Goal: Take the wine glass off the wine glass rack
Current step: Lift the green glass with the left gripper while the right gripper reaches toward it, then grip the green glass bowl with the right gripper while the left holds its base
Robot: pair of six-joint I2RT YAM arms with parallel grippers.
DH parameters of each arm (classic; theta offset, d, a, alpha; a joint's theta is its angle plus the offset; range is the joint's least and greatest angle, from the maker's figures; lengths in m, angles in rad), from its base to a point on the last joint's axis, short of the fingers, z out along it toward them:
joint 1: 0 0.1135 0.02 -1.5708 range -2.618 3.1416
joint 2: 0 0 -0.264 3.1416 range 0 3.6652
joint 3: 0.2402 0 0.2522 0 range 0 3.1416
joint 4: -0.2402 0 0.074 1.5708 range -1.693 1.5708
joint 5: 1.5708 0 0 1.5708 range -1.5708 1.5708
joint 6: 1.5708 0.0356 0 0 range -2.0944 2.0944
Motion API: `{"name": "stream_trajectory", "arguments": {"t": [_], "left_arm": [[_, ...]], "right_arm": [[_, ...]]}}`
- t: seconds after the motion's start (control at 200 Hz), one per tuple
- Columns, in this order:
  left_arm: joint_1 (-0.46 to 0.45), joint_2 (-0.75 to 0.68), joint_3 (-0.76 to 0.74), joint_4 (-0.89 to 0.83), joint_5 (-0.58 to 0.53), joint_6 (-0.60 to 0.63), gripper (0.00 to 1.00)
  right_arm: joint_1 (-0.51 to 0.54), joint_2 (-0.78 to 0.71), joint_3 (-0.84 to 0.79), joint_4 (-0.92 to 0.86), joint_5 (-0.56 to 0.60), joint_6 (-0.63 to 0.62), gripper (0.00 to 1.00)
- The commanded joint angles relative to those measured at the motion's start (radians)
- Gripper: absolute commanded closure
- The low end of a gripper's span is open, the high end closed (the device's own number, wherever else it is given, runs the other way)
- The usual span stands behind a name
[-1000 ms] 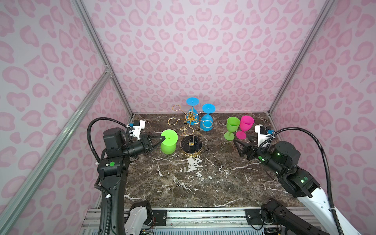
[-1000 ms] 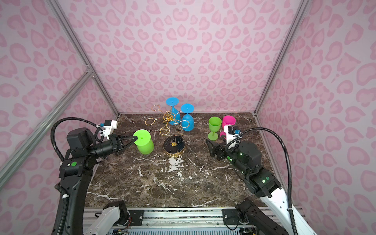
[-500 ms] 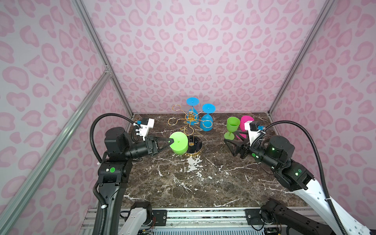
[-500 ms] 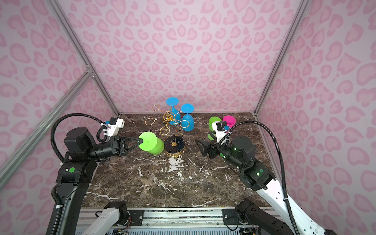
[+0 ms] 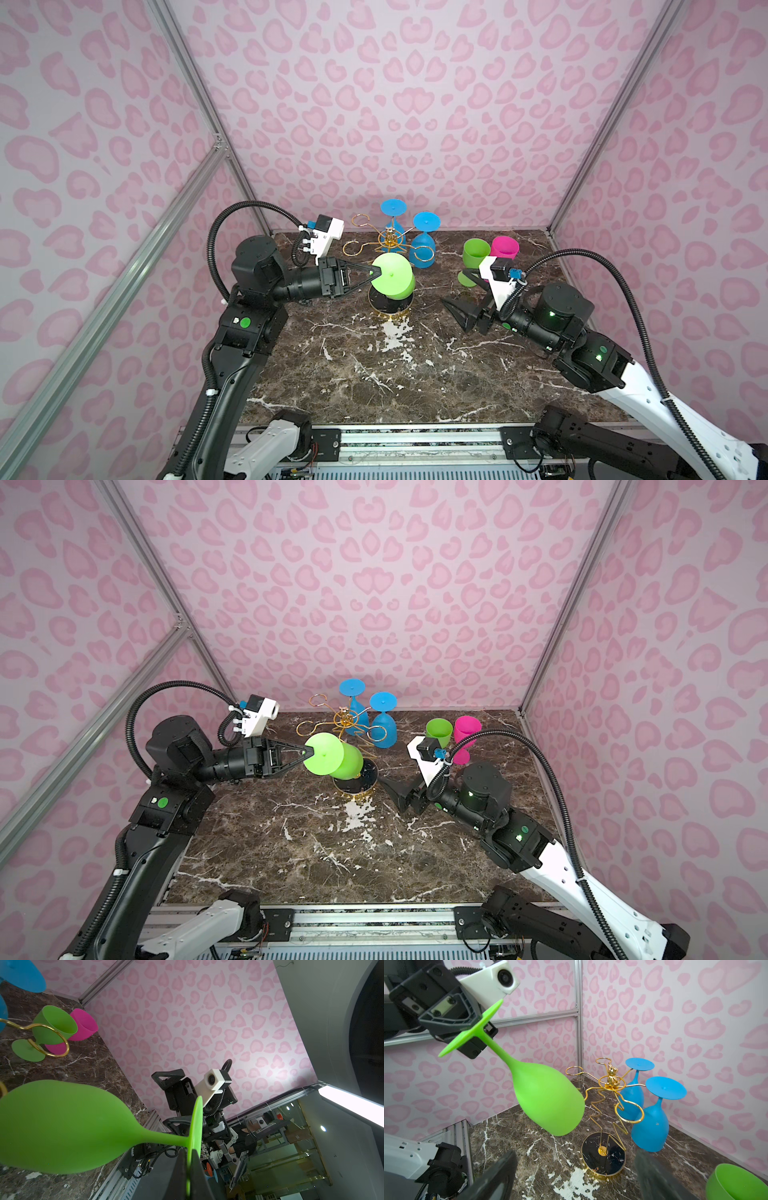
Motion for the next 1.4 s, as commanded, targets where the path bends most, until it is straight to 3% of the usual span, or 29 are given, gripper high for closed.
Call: {"name": "stream_trajectory", "arguments": {"t": [0.0, 0.405, 0.83, 1.395], "left_arm": [[-0.021, 0.029, 0.026, 0.072, -0.012, -0.021, 0.96], [-0.054, 0.137, 0.129, 0.110, -0.005, -0.066, 0.96], [-0.054, 0.177, 0.127, 0.224, 0.016, -0.152, 0.96], [-0.055, 0.179, 0.138, 0.252, 0.036, -0.196, 0.96]], "right_arm": [[0.034, -0.002, -0.021, 0.107, 0.007, -0.101, 0.08], [0.054, 0.129, 0.036, 0.222, 0.028, -0.250, 0.04], [0.046, 0.249, 0.019, 0.442, 0.121, -0.264, 0.04], [0.015, 0.385, 0.050, 0.568, 0.100, -0.218, 0.08]]}}
